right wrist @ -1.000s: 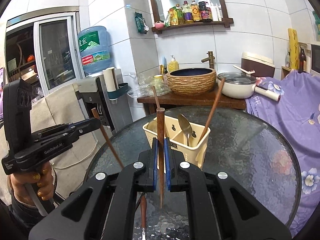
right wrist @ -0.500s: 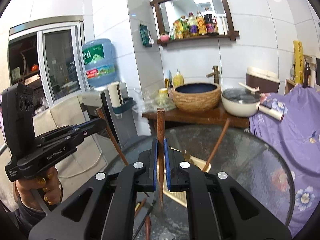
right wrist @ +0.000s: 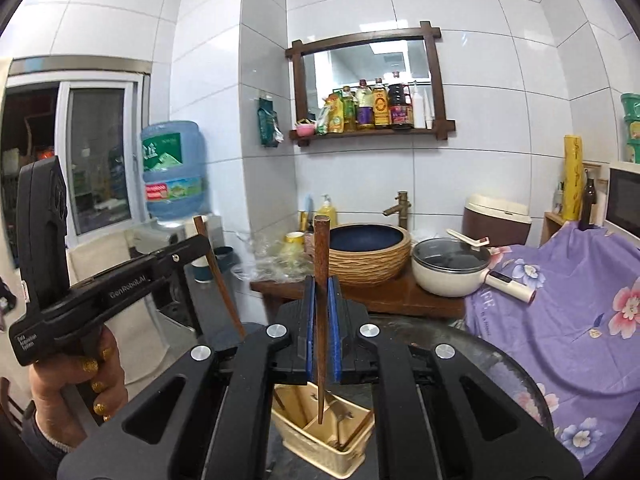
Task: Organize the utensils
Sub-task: 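Open the left tool to release its chopstick while the right tool releases its chopstick into the holder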
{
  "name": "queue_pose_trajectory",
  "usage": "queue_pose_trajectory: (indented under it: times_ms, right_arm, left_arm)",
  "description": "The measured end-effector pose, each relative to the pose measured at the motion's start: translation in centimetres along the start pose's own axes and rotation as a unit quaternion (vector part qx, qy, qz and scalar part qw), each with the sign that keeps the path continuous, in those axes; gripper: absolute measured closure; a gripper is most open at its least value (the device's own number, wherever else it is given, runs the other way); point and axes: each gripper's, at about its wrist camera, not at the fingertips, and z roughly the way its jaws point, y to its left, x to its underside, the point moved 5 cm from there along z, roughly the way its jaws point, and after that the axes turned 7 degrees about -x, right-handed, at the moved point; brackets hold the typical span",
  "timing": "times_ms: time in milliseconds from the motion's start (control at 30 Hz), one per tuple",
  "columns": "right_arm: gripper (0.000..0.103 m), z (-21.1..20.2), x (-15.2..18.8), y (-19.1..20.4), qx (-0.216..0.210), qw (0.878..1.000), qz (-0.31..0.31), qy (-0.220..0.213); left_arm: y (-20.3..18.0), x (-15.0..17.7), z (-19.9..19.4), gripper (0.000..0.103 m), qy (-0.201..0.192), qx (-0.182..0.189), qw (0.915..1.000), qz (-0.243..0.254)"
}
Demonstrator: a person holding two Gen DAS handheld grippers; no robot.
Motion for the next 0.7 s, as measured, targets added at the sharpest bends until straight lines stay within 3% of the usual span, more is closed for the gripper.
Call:
queue_pose_trajectory:
  times_ms: [300, 700]
  right_arm:
    - [0.096, 3.7, 5.9, -1.4, 0.005, 0.999, 0.026, 0.046]
    - [0.096, 5.8, 10.4, -2.2, 0.008, 0.996, 0.042, 0.082]
  left_arm:
    - [0.1, 5.7, 3.3, 0.097, 0.048, -0.009, 0.9988, 0.011]
    - [0.9, 10.8, 5.4, 0.097, 0.106, -0.009, 0.994, 0.026]
